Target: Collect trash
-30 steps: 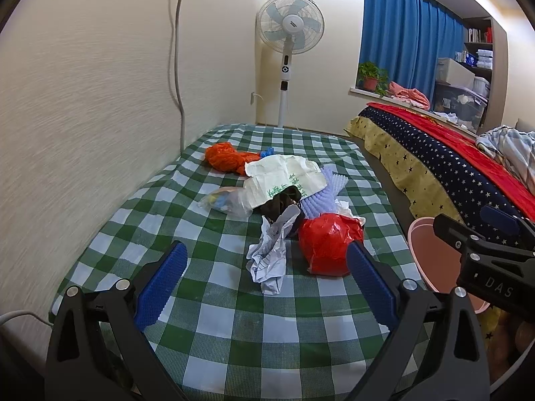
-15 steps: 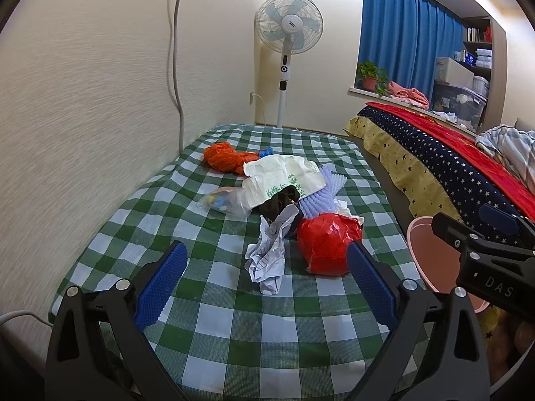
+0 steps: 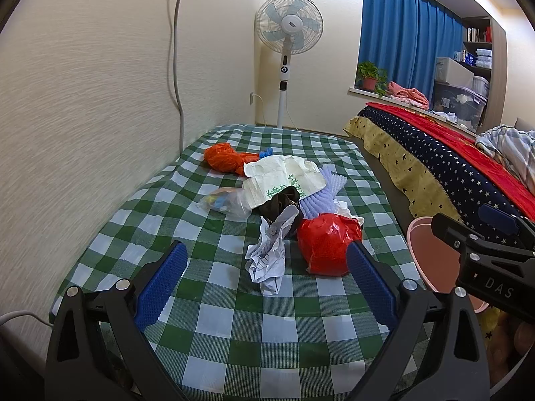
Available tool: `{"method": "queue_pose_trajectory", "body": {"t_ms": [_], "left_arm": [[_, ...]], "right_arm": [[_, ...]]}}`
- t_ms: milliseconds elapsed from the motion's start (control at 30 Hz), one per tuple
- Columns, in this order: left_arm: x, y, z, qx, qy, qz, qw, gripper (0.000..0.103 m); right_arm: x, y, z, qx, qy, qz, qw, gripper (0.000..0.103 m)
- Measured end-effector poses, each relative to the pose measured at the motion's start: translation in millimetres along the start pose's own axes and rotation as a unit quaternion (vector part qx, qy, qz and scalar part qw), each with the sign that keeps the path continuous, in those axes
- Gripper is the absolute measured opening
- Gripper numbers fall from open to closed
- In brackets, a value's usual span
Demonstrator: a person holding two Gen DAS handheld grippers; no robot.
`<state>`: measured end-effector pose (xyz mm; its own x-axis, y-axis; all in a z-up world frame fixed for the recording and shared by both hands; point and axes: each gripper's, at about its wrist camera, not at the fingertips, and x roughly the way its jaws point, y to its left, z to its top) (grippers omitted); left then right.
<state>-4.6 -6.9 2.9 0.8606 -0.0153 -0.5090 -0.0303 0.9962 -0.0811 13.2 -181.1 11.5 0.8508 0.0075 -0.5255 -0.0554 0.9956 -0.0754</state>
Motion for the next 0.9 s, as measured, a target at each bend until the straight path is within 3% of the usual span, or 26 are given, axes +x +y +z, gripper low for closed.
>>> {"method": "queue_pose_trajectory", "body": {"t_ms": [200,367,533,900], "left_arm": [[0,0,0,0.000,0.000,0.001,1.0000,0.093],[0,1,0,-0.004,0.002,0.005,1.0000,0.093],[8,3,2,-0.007,0.005,0.010,0.9999,0.090],[41,10,0,-0.011,0.033,0.016,0.9993,0.078]], "right_arm": [[1,2,0,0.007,0.004,0.011,1.000,0.076],[6,-5,-1,0.028,0.018,0.040,0.999,0.054],[18,-12,2,0.056,0.028,0.069,0.996,0.040],[60,-11,10,0.094,0.054,0.122,0.987,0.034]]}}
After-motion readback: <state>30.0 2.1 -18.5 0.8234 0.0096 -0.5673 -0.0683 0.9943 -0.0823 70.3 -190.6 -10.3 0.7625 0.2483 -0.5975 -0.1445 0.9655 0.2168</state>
